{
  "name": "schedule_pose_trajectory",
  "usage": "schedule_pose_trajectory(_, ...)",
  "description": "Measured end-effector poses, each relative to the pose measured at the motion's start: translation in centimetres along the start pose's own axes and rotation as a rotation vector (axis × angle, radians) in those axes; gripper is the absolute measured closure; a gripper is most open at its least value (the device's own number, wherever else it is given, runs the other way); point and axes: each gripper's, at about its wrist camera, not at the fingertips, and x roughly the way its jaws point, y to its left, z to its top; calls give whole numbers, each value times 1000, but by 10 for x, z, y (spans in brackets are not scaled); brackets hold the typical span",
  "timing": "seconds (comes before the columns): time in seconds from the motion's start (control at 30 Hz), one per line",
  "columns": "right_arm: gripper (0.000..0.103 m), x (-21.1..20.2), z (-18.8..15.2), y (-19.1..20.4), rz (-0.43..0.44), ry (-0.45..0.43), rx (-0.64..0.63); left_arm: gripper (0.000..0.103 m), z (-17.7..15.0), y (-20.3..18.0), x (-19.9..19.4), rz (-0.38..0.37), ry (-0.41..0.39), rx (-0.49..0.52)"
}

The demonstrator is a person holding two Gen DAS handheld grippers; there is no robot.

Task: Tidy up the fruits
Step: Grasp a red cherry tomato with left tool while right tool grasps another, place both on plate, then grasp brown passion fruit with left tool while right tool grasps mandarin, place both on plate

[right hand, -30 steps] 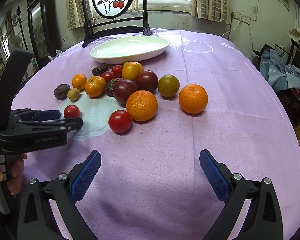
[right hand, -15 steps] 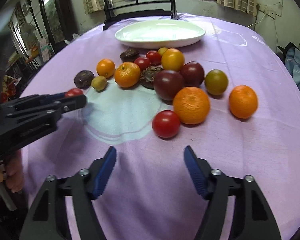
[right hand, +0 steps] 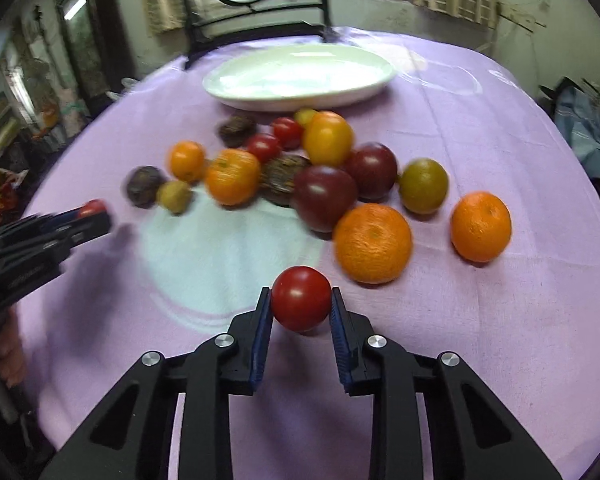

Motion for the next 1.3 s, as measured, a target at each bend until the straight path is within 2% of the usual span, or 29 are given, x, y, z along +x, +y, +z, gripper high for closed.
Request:
schedule_pose_trajectory(0.07, 75, -17, 10, 5, 43, -53, -48, 75, 20, -2, 0, -6, -7, 20)
schedule_pose_trajectory(0.13, 75, -28, 32, 6, 38, -116, -84, 74, 47, -6, 1, -22, -28, 33)
schedule_pose_trajectory(0.2, 74, -28, 63, 4, 0, -178, -111, 74, 82, -13, 7, -11, -62, 48)
schedule_pose_trajectory(0.27, 74, -17, 92, 2, -37, -204, -119, 74, 116, -22, 22, 3, -84, 60)
schedule_pose_trajectory(0.4, 74, 35, 151, -5, -74, -182, -102, 74, 172, -24, 74, 50, -56, 9)
schedule_pose_trajectory(0.5, 74, 59, 174, -5, -101, -166, -119, 74, 192, -27, 110, 91, -23, 9)
schedule_pose_trajectory(0.57, 74, 80, 187, -4, -107, -116, -124, 74, 199, -27, 131, 93, 9, 10)
schedule_pose_trajectory(0.67, 72, 102, 192, -5, -107, -69, -124, 74, 199, -29, 152, 96, 51, 15)
schedule_pose_trajectory(0.73, 44, 105, 190, -5, -103, -79, -139, 72, 197, -33, 155, 96, 48, 37)
schedule_pose_trajectory(0.77, 42, 103, 188, -6, -115, -92, -139, 68, 196, -34, 152, 103, 38, 43)
schedule_pose_trajectory(0.83, 42, 94, 183, -9, -125, -97, -137, 27, 193, -33, 141, 130, 10, 33)
schedule_pose_trajectory(0.87, 42, 87, 179, -13, -119, -98, -125, 22, 190, -32, 130, 140, -18, 26)
schedule_pose_trajectory(0.97, 42, 61, 161, -27, -88, -102, -73, 20, 175, -34, 98, 147, -74, 62)
schedule_pose_trajectory(1.03, 37, 40, 142, -37, -69, -120, -48, 11, 158, -33, 78, 150, -95, 74)
schedule_pose_trajectory(1.1, 36, 22, 123, -44, -65, -136, -39, 9, 138, -28, 60, 141, -106, 73)
schedule_pose_trajectory(1.3, 35, -14, 55, -56, -70, -151, -39, 8, 73, -2, 31, 74, -74, -50)
